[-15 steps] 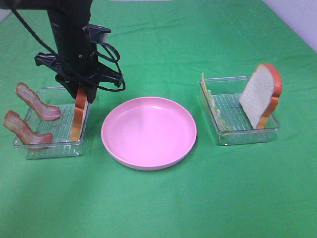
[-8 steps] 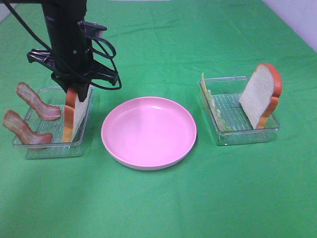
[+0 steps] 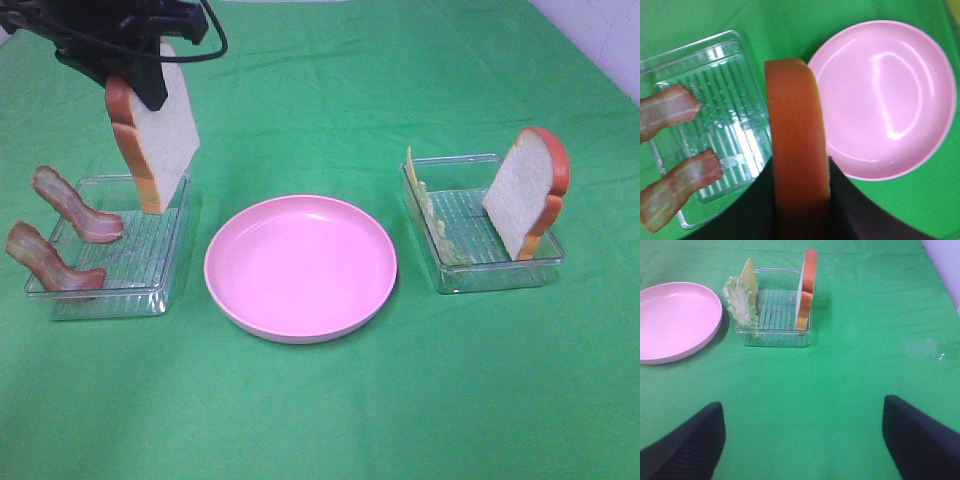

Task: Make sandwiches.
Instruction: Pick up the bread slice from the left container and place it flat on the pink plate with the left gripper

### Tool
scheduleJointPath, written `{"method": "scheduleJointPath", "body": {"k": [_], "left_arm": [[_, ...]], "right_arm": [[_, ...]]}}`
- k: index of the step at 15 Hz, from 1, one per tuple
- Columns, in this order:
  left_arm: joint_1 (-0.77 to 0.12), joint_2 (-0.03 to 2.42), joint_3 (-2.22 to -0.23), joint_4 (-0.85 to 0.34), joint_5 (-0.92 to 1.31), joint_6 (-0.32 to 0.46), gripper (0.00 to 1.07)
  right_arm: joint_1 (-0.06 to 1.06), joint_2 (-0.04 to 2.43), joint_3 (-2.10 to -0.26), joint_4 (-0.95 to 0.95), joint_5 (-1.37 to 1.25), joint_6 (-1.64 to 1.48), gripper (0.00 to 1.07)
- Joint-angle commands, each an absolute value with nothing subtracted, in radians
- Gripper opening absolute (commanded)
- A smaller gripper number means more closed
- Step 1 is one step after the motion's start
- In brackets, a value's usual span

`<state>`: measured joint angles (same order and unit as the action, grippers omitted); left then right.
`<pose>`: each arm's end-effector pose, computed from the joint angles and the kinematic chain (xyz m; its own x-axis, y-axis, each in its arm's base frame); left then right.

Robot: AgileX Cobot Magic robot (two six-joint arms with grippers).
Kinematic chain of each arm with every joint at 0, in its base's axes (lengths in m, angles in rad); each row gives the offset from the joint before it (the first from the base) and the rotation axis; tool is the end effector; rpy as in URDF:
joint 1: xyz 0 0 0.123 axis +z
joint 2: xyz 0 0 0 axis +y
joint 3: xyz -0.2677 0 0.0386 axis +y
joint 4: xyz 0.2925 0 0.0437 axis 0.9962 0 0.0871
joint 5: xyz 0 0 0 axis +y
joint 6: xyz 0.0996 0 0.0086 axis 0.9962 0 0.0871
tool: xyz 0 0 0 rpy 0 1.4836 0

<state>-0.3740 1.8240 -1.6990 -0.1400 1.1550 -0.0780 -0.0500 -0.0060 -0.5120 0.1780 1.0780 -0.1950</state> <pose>0.4021 -0.1715 0.2873 -0.9107 0.2142 -0.3531 0.2868 0.9432 -0.1675 0.0534 0.0129 0.2983 -0.4363 -0.0868 -0.8956 -0.1386 0.9899 -0.0285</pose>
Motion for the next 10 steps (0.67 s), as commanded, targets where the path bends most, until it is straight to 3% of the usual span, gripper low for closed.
{"method": "scheduleJointPath", "body": {"k": [1,6,8,9,10], "left_arm": [[-0.289,1.82,-1.692,-0.395,1.17,0.103,0.0],[-0.224,1.83,-1.492,-0.737,1.082,0.366,0.0],[-0.224,1.865,-1.402,-0.847,1.03,0.416,0.0],[-0.224,1.928,-1.356,-0.949,1.006,0.498,0.0],[-0.224,1.954,-1.355,-0.978,1.012,0.516,0.0]], "right_arm": [[-0.056,-0.019,-0.507,0.181,1.071,-0.202,0.8],[-0.056,-0.019,-0.507,0.181,1.071,-0.202,0.8],[-0.056,-0.019,-0.507,0.181,1.071,-0.202,0.8],[-0.056,-0.019,-0.507,0.181,1.071,-0.202,0.8],[-0.056,-0.019,-0.507,0.181,1.071,-0.202,0.8]]}}
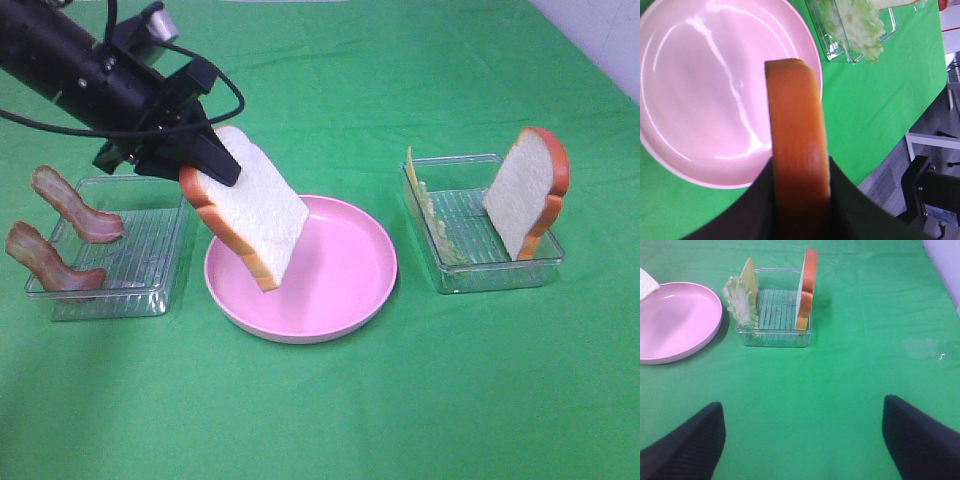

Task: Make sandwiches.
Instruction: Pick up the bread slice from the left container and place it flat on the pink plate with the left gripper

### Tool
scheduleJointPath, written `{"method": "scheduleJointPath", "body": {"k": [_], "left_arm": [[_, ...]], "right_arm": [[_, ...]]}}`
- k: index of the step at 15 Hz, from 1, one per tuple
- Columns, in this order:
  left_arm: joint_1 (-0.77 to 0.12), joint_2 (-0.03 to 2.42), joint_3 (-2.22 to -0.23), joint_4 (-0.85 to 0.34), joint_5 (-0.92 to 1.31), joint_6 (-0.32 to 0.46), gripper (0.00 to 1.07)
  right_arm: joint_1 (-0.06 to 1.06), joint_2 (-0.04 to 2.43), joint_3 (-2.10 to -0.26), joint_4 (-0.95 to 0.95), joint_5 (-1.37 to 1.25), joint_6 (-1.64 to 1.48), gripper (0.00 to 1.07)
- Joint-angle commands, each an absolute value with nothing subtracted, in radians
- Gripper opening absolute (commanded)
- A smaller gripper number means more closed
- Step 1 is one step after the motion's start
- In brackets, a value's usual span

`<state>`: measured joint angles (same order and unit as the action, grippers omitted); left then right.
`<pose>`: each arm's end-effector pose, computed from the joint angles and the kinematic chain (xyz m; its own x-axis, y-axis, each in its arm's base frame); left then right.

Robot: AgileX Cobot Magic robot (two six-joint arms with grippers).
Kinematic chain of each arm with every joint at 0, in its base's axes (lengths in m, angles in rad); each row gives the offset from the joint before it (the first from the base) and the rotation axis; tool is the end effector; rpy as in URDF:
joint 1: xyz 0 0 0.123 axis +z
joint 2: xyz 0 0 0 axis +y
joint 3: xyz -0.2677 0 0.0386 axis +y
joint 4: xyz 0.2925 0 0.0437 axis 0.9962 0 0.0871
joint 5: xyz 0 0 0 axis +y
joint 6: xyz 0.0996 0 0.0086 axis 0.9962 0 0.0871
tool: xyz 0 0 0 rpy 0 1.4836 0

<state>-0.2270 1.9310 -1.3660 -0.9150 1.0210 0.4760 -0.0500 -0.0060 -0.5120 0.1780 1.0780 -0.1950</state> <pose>0.3972 -0.1611 0.1701 -0.9653 0.1320 -0.2255 0.2525 0.6927 -0.6756 0.0534 0.0129 0.2983 -0.4363 -0.0868 -0.8956 -0.1386 0.9899 -0.0285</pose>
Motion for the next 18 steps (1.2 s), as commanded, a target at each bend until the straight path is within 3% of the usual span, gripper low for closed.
{"method": "scheduleJointPath", "body": {"k": [1,4,6,18], "left_arm": [[-0.224,1.99,-1.355,-1.029,1.015,0.532,0.0],[-0.224,2.074,-1.355,-1.179,1.008,0.611,0.0],[-0.224,2.113,-1.355,-1.229,1.0,0.624,0.0],[-0.298,2.19,-1.355,-1.239,0.857,0.62,0.03]], "right_arm": [[-0.056,-0.019,-0.507,0.181,1.071,-0.202,0.8],[-0.056,-0.019,-0.507,0.181,1.071,-0.202,0.8],[-0.056,-0.019,-0.507,0.181,1.071,-0.202,0.8],[-0.056,-0.019,-0.507,0.181,1.071,-0.203,0.8]]}}
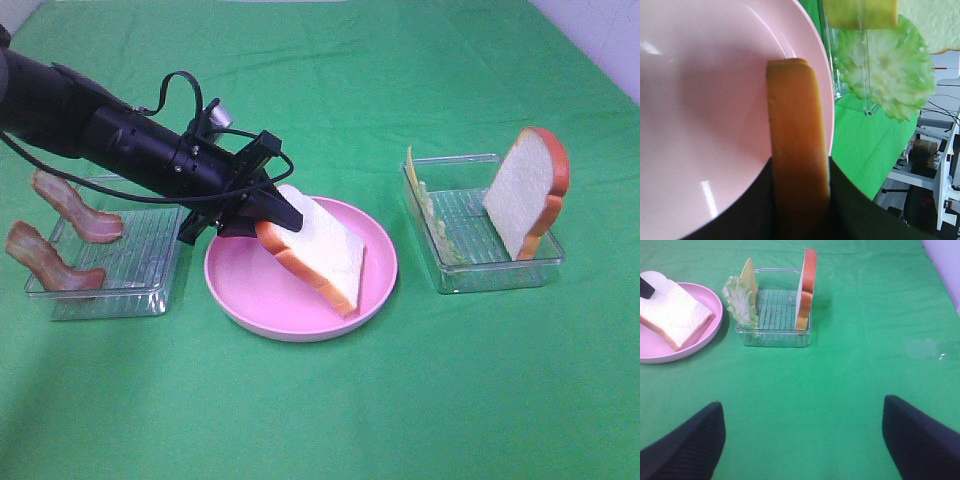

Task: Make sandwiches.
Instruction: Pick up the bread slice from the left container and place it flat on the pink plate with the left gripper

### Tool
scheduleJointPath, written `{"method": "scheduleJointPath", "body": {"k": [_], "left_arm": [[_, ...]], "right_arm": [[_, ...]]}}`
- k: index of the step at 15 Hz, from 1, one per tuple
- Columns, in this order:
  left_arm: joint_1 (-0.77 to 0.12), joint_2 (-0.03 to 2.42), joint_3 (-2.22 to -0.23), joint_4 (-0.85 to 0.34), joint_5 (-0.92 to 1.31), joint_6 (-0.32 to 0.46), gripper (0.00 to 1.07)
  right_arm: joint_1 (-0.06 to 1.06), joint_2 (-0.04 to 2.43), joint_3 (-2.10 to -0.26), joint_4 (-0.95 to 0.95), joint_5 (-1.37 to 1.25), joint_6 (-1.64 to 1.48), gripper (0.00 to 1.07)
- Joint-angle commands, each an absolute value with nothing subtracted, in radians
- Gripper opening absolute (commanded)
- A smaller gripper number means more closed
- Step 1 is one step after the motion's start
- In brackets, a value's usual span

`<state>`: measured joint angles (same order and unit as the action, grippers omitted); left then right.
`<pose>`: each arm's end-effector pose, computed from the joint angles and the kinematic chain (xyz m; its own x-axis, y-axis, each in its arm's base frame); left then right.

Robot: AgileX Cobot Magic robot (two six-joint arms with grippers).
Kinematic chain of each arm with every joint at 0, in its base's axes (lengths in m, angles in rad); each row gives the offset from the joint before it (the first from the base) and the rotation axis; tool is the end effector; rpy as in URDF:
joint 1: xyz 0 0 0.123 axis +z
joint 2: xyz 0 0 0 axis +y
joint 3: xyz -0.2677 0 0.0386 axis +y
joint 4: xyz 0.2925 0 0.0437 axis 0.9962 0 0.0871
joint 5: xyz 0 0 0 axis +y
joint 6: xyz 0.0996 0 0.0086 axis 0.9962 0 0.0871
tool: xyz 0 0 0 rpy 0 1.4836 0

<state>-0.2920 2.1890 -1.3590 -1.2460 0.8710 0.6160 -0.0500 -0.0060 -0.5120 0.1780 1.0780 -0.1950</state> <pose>0.4073 -0.1982 0.0709 -0.9941 -0.0289 -0.1046 0.0642 0.6209 -0.7812 0.0534 0.0129 0.2983 -0.4363 -0.0868 -0.8956 -0.1386 0.9899 -0.0285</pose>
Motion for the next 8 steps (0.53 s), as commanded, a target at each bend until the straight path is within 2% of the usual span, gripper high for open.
{"method": "scheduleJointPath", "body": {"k": [1,2,3,4,5,8], "left_arm": [[-0.298,2.19,-1.355,-1.229,0.854,0.62,0.12],[-0.298,2.19,-1.355,-1.225,0.854,0.62,0.26],[-0.298,2.186,-1.355,-1.218,0.861,0.621,0.57],[-0.298,2.183,-1.355,-1.211,0.861,0.624,0.71],[-0.298,2.183,-1.361,-1.196,0.861,0.624,0.77],[-0.298,2.183,-1.393,-1.089,0.869,0.62,0.77]], "right_arm": [[-0.056,-0.019,-0.507,0.181,1.071,-0.203,0.8],[-0.056,-0.019,-0.507,0.181,1.071,-0.203,0.8],[-0.056,-0.019,-0.507,0.181,1.071,-0.203,0.8],[-0.056,-0.019,-0.507,0.181,1.071,-0.203,0.8],[-0.056,-0.019,-0.507,0.181,1.071,-0.203,0.8],[-0.056,-0.019,-0.507,0.181,1.071,-0.203,0.8]]}}
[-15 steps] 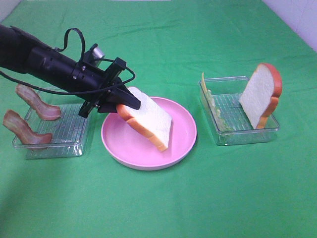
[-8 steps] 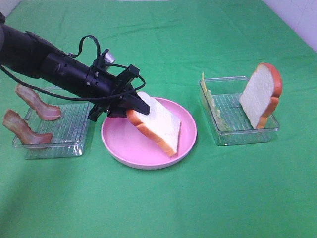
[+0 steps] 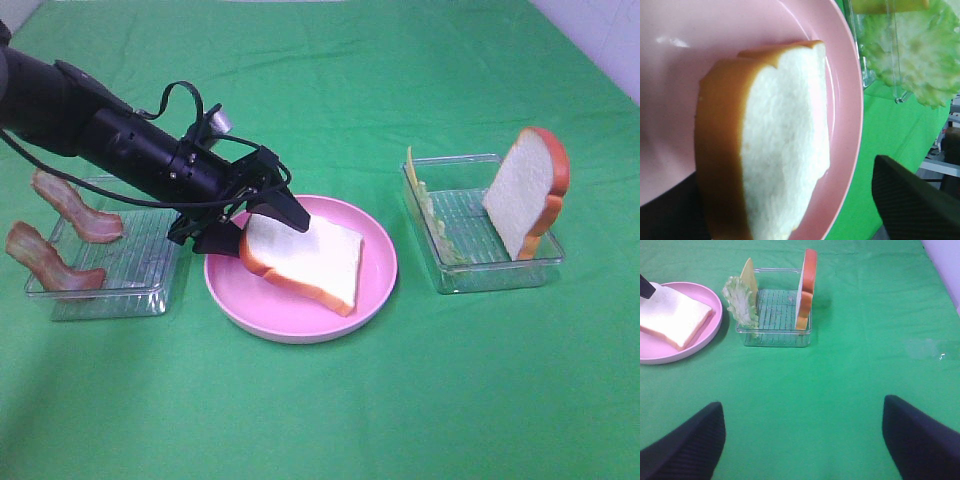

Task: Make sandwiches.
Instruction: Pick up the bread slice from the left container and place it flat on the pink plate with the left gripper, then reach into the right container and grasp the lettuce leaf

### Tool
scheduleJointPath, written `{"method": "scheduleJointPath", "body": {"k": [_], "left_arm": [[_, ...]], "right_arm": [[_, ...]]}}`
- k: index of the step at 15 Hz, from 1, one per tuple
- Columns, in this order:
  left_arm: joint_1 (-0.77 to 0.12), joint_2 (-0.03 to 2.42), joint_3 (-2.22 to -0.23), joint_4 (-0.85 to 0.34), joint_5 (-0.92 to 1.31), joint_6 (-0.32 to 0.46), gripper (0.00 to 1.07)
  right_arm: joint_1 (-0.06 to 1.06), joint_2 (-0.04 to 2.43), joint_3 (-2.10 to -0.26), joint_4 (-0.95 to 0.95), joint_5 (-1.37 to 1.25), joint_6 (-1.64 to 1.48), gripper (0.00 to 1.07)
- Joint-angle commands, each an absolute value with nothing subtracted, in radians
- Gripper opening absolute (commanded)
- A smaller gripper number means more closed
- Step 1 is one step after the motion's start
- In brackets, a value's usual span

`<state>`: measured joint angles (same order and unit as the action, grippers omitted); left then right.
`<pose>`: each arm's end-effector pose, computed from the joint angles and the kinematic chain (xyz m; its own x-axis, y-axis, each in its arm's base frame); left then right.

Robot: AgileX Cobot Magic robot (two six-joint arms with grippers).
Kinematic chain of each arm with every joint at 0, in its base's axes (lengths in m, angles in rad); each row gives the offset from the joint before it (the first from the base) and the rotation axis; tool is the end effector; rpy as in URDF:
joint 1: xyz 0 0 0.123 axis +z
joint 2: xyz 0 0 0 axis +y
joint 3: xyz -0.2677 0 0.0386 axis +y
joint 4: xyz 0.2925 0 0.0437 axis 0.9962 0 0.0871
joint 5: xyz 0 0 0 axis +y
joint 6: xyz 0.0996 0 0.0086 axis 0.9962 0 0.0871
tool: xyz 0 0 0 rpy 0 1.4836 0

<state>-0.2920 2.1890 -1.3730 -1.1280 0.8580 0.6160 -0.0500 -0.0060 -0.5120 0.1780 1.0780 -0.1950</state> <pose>0.4074 -0.1939 0.0680 -0.9875 0.0518 -0.1488 0.1441 0.6783 -0.7205 0.0534 0.0129 0.2983 -0.4363 -0.0868 -0.8956 -0.1386 0.9899 -0.0285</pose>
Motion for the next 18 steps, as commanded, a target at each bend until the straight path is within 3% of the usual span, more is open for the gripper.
{"method": "scheduleJointPath", "body": {"k": [1,5,6,9,12,18], "left_arm": [[-0.298,2.183,-1.4,-1.069,0.876,0.62,0.77],[-0.299,2.152,-1.443,-0.922,0.899,0.561,0.77],[-0.299,2.099,-1.443,-0.823,0.884,0.51,0.77],[-0.299,2.001,-1.443,-0.671,0.879,0.4,0.77],[-0.299,1.831,-1.443,-0.478,0.964,0.234,0.77],[-0.299,1.478,-1.443,-0.215,1.269,0.066,0.77]], "right_arm": [[-0.056,-0.019,-0.507,0.181,1.071,-0.203,0.8],[-0.056,-0.019,-0.507,0.181,1.071,-0.203,0.8],[-0.056,-0.019,-0.507,0.181,1.071,-0.203,0.8],[-0.056,-0.019,-0.507,0.181,1.071,-0.203,0.8],[-0.056,-0.019,-0.507,0.181,1.071,-0.203,0.8],[-0.056,-0.019,-0.507,0.181,1.071,-0.203,0.8]]}}
